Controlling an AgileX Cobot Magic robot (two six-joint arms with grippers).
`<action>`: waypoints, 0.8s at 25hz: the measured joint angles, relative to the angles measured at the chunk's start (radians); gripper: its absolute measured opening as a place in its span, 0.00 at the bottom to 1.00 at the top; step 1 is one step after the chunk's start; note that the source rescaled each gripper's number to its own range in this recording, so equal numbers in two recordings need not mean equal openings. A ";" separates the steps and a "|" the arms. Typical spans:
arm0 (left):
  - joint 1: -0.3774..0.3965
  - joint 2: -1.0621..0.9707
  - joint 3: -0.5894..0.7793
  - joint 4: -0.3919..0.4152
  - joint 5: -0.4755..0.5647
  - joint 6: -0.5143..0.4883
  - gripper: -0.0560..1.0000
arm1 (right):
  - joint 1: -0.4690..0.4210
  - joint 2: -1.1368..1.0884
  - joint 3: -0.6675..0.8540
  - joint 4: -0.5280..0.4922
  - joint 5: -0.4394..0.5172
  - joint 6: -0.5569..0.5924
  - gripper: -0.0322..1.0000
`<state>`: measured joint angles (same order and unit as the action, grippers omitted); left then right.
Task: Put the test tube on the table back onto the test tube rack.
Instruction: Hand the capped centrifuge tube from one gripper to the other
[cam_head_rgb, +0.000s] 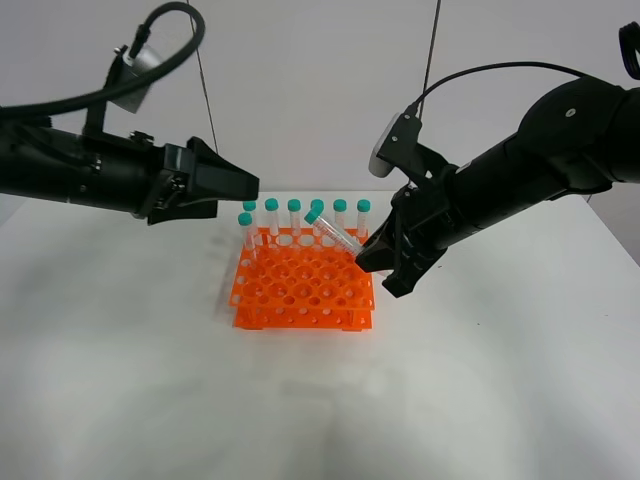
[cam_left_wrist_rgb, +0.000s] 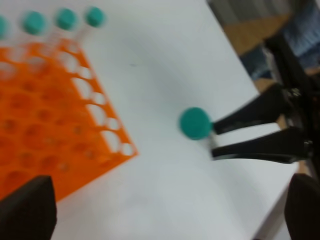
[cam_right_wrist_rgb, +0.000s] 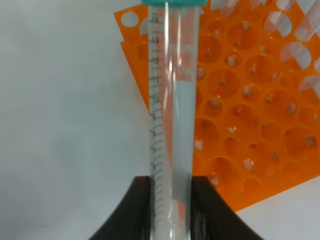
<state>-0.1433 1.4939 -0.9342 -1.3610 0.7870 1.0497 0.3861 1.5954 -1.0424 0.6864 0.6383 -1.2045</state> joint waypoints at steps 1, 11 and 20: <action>-0.018 0.014 0.000 -0.033 -0.004 0.019 1.00 | 0.000 0.000 0.000 0.000 0.000 0.000 0.05; -0.131 0.157 0.000 -0.321 -0.020 0.183 1.00 | 0.000 0.000 0.000 0.000 -0.003 0.000 0.05; -0.132 0.217 -0.001 -0.366 -0.009 0.265 1.00 | 0.000 0.000 0.000 -0.001 -0.007 -0.001 0.05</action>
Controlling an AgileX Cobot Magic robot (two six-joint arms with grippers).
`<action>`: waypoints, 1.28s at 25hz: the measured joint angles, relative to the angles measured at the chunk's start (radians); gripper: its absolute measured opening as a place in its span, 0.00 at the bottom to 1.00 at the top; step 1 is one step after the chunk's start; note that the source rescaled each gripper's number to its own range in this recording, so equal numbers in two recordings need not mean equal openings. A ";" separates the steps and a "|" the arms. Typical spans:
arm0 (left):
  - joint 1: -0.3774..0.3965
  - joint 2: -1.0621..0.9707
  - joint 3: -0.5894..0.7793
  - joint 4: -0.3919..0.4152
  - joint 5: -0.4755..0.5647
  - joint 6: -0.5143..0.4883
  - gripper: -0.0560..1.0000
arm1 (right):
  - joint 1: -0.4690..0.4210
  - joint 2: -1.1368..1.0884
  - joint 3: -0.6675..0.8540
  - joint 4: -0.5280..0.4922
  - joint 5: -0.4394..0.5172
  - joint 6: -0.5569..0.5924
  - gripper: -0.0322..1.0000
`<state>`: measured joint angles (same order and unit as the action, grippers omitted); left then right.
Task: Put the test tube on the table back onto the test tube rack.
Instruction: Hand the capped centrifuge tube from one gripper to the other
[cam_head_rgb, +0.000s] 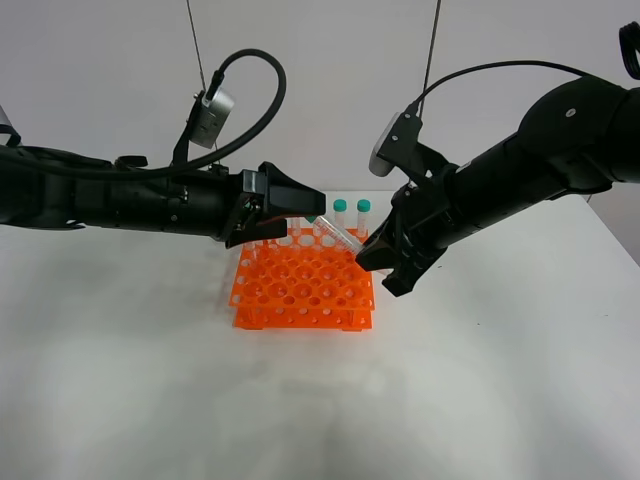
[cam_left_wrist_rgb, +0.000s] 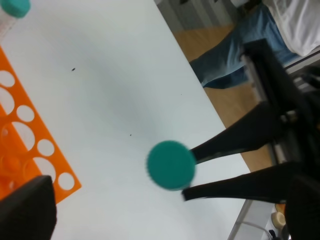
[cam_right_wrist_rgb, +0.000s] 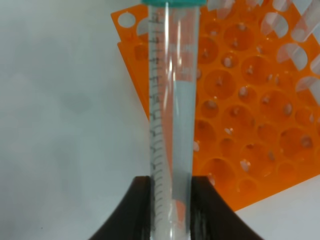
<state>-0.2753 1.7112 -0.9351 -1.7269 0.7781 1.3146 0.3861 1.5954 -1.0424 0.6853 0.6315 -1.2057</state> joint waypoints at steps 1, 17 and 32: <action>0.000 0.008 0.000 0.000 0.001 0.000 1.00 | 0.000 0.000 0.000 0.000 -0.001 -0.001 0.05; -0.083 0.041 -0.070 -0.004 -0.069 -0.029 1.00 | 0.000 0.000 0.000 0.000 -0.023 -0.002 0.05; -0.091 0.042 -0.102 -0.005 -0.124 -0.041 0.74 | 0.000 0.000 0.000 0.000 -0.024 -0.002 0.05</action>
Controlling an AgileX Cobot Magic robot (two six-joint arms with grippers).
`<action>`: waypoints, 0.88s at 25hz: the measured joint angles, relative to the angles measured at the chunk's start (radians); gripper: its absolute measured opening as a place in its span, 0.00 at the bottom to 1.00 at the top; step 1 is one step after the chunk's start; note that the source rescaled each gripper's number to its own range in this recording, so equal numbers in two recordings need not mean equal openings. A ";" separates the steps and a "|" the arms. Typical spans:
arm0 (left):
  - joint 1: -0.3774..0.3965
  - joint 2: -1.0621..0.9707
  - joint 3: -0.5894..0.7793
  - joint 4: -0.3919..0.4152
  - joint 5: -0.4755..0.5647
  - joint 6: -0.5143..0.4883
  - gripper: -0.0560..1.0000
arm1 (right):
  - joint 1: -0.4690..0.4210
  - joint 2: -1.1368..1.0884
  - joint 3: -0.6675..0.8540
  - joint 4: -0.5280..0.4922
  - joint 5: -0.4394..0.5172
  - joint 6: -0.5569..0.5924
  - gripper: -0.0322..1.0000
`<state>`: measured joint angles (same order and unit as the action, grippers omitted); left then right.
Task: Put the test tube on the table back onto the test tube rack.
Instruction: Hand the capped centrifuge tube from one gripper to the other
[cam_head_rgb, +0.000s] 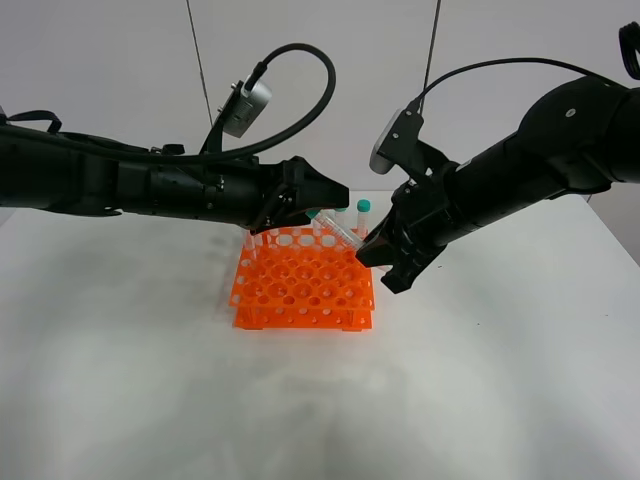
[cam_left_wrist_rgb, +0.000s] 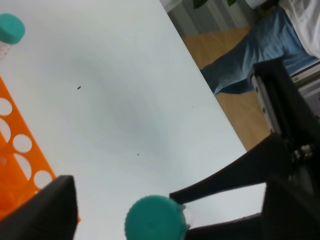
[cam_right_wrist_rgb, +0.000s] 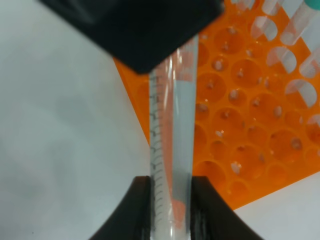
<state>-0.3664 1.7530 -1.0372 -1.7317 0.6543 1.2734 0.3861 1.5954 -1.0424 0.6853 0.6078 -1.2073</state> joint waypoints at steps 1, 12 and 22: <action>0.000 0.000 0.000 0.000 0.000 -0.001 0.70 | 0.000 0.000 0.000 0.000 0.000 0.000 0.05; 0.000 0.000 0.000 0.000 0.010 -0.002 0.54 | 0.000 0.000 0.000 -0.001 0.000 0.000 0.05; 0.001 0.003 0.000 0.001 0.025 -0.002 0.25 | 0.000 0.000 0.000 -0.001 0.000 0.000 0.05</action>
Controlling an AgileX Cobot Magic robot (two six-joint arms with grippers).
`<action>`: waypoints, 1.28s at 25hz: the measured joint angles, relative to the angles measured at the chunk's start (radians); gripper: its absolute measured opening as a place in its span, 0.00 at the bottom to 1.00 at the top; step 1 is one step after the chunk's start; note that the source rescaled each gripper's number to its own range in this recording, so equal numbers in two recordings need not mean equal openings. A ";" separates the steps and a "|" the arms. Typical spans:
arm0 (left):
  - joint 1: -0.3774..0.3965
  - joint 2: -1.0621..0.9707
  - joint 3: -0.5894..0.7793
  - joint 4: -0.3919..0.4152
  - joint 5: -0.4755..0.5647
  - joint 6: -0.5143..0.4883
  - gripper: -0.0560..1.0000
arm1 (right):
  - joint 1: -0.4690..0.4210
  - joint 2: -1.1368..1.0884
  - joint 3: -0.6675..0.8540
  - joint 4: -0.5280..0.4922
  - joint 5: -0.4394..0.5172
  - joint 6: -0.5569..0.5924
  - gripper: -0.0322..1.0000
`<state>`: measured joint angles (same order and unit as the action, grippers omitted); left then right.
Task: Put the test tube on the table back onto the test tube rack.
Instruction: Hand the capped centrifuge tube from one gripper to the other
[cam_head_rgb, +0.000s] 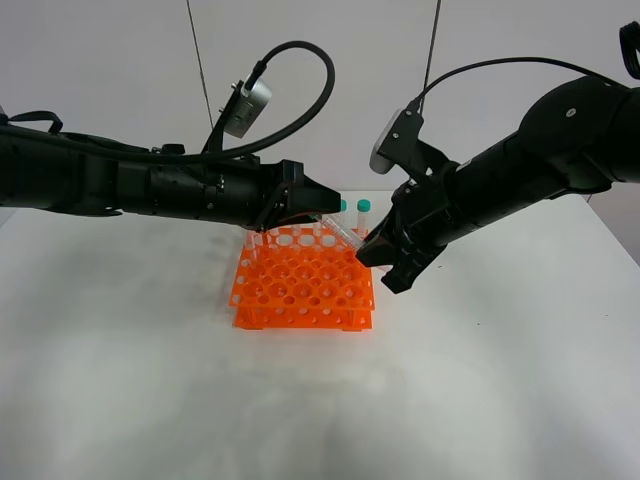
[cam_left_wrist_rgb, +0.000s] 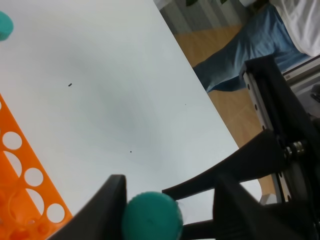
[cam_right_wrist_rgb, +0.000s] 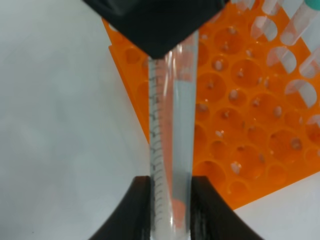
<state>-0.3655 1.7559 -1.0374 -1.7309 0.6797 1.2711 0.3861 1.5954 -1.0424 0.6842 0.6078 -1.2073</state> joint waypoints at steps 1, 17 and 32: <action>0.001 0.000 0.000 0.000 -0.001 0.000 0.22 | 0.000 0.000 0.000 0.000 0.001 0.000 0.05; 0.003 0.000 0.000 0.000 0.000 -0.001 0.06 | 0.000 0.000 0.000 0.000 0.002 -0.001 0.05; 0.003 0.000 -0.002 0.000 0.015 -0.001 0.06 | 0.000 0.000 0.000 0.000 -0.002 0.035 0.99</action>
<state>-0.3624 1.7559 -1.0393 -1.7309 0.6945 1.2701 0.3861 1.5954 -1.0424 0.6842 0.6054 -1.1727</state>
